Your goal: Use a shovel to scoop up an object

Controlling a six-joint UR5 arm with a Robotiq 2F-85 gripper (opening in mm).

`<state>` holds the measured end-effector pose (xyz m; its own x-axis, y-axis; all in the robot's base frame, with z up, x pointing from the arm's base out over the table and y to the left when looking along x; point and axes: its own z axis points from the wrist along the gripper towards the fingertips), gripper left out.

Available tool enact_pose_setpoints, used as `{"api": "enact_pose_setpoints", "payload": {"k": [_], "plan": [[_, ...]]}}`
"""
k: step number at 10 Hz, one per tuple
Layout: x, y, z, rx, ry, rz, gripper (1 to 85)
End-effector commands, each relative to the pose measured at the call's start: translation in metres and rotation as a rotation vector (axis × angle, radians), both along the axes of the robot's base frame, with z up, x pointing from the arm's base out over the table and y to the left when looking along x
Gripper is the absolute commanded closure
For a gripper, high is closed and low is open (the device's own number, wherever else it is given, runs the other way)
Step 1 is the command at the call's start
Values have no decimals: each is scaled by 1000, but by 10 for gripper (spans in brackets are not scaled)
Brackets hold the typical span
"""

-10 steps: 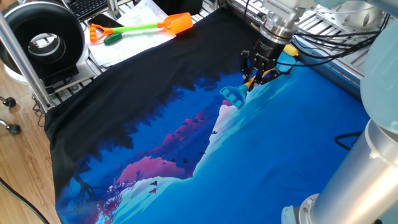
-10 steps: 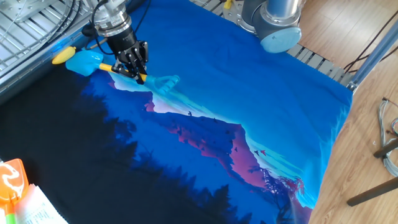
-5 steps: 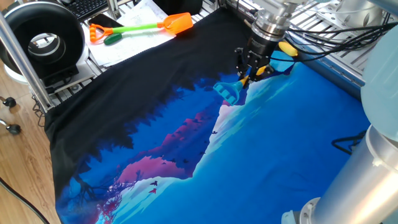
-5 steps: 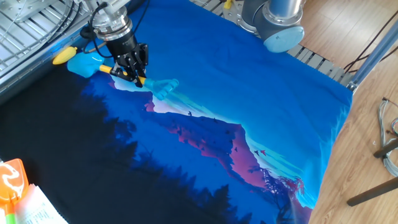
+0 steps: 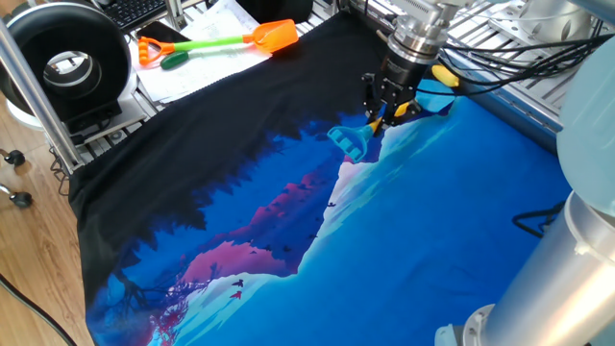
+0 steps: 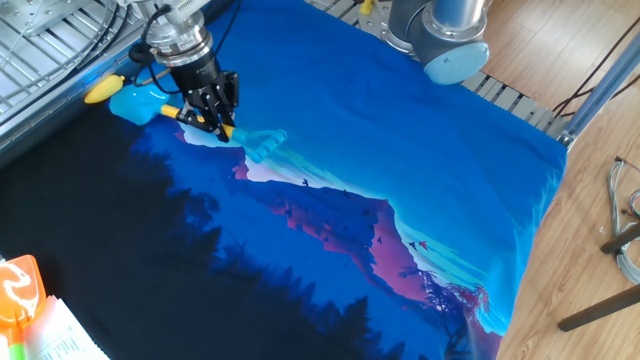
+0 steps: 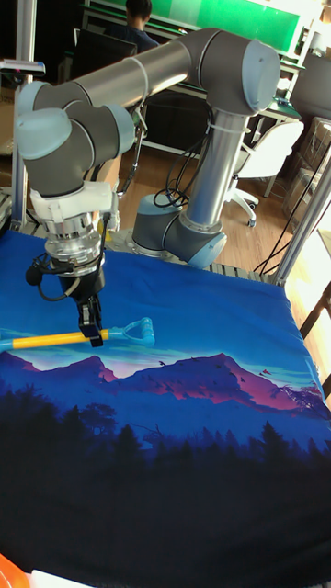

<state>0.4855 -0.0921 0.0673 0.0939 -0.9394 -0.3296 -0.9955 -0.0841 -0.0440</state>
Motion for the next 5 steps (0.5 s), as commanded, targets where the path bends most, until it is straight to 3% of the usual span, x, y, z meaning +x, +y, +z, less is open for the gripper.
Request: {"api": "enact_pose_setpoints", "payload": {"k": [1,5], "plan": [[2,0,1,7,-11,5,833],[7,13,5,42,-10,-7,837]]}}
